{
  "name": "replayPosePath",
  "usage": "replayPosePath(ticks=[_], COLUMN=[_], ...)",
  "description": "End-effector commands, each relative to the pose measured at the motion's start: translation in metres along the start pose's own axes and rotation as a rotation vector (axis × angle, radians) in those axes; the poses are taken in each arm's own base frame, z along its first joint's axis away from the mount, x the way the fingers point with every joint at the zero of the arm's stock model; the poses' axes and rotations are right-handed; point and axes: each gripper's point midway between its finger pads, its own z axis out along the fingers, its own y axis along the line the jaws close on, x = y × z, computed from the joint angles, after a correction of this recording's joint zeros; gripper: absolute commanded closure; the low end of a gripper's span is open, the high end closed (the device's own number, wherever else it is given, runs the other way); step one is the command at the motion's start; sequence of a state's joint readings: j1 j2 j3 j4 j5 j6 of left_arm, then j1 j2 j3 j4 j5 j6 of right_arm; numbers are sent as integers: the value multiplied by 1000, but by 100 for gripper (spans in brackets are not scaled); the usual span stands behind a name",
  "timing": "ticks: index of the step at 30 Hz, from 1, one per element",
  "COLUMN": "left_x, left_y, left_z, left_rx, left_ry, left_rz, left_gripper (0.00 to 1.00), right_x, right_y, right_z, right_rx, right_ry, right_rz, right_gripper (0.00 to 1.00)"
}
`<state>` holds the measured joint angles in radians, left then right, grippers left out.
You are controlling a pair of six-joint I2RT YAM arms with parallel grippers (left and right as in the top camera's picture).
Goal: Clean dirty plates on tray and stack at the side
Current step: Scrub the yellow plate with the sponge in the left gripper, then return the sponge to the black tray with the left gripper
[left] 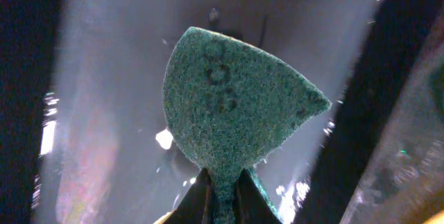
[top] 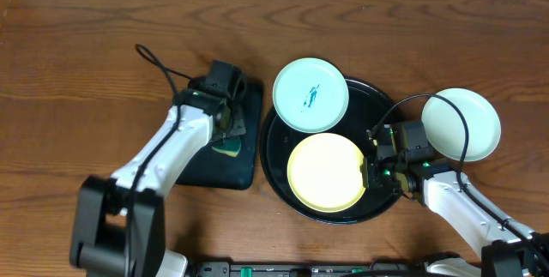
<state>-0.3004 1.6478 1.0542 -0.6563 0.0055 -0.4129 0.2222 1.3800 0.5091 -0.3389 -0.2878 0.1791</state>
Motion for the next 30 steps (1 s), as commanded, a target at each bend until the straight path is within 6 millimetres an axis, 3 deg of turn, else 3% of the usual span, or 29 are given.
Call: replayPosePath(ticks=[1,4,7,9,15,22,23,27,30], left_x=[13,17,16,14,6,2,1,-7,-8], left_y=[3,5,6,4,0,-3,-4,-8,-8], left_z=[24,32,33,33,34,49,50,50,49], left_rx=[-22,-37,-39,-33,-17,-15,-13,4,4], left_ry=[74,101,97,87,55,49,45,13,11], left_rz=[21,23,23,22,20,20,20,19,25], left_gripper=[84,47,34,30,30,30,31,92,93], right_x=[9,9,9,9,9,9,9,9,9], right_y=[-5,-5,-5,-5,-5,-5,-5,-5,-5], right_z=[3,3,3,3,3,3,3,3,3], right_rx=[24,24,24,24,24,24,24,24,24], right_ry=[24,24,23,23,24,24,24,24,24], right_rz=[2,2,1,1,2,2,2,2,2], right_gripper=[97,97,97,97,97,97,97,97,97])
